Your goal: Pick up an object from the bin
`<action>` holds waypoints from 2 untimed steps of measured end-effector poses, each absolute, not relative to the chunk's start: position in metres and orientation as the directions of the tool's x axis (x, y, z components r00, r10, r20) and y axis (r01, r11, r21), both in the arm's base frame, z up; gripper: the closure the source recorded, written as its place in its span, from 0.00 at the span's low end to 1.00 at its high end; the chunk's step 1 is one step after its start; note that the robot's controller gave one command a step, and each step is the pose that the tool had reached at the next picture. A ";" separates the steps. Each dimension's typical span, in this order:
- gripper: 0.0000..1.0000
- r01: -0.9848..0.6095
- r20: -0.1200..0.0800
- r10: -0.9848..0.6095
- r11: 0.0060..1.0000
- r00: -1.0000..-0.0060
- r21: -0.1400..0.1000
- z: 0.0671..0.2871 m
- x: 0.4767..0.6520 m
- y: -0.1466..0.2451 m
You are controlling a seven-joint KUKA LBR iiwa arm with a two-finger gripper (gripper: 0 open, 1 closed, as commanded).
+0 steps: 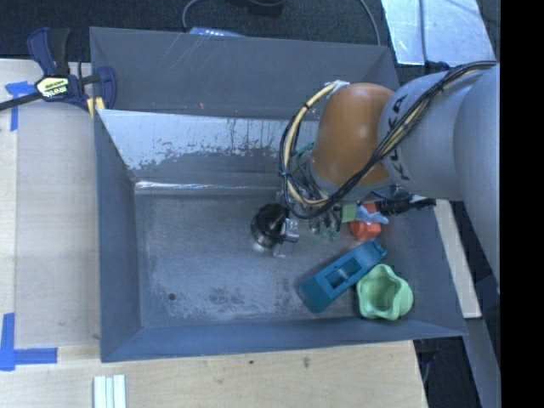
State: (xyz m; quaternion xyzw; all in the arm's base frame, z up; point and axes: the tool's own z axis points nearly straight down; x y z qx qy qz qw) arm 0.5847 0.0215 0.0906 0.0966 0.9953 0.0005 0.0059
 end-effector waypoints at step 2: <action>1.00 0.192 -0.012 0.192 0.981 -0.981 0.002 0.091 0.585 0.021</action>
Offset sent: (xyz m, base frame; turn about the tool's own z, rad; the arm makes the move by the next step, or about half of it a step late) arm 0.0000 0.0000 0.0000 0.0000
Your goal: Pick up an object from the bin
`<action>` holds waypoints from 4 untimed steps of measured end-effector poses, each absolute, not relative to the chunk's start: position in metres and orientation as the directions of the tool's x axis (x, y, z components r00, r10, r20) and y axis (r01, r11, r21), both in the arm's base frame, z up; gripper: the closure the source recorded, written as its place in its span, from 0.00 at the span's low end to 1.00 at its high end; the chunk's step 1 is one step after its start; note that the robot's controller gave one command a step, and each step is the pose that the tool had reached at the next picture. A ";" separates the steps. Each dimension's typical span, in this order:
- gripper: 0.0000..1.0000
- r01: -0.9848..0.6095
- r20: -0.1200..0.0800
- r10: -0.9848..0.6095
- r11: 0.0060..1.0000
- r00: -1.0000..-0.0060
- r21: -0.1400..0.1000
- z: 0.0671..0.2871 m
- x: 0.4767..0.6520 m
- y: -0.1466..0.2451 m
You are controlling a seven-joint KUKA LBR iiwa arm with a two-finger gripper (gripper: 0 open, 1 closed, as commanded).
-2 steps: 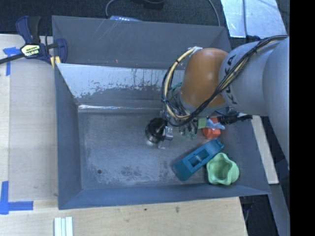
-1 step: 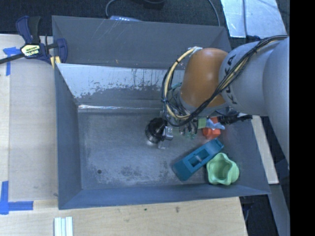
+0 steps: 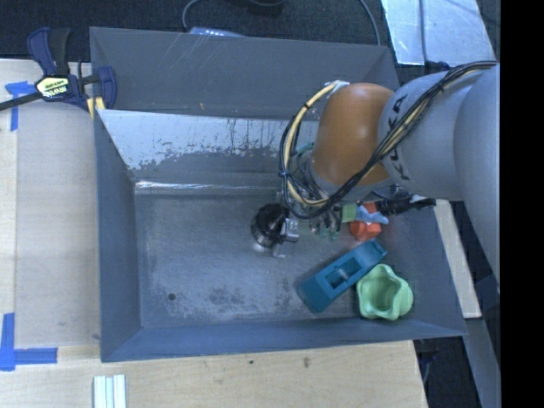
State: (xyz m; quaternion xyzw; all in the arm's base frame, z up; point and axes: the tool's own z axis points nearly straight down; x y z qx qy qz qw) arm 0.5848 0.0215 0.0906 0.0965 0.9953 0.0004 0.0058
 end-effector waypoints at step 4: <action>1.00 0.192 -0.012 0.192 0.981 -0.981 0.002 0.091 0.585 0.021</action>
Offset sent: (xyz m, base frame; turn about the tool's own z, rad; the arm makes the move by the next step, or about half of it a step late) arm 0.0000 0.0000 0.0000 0.0000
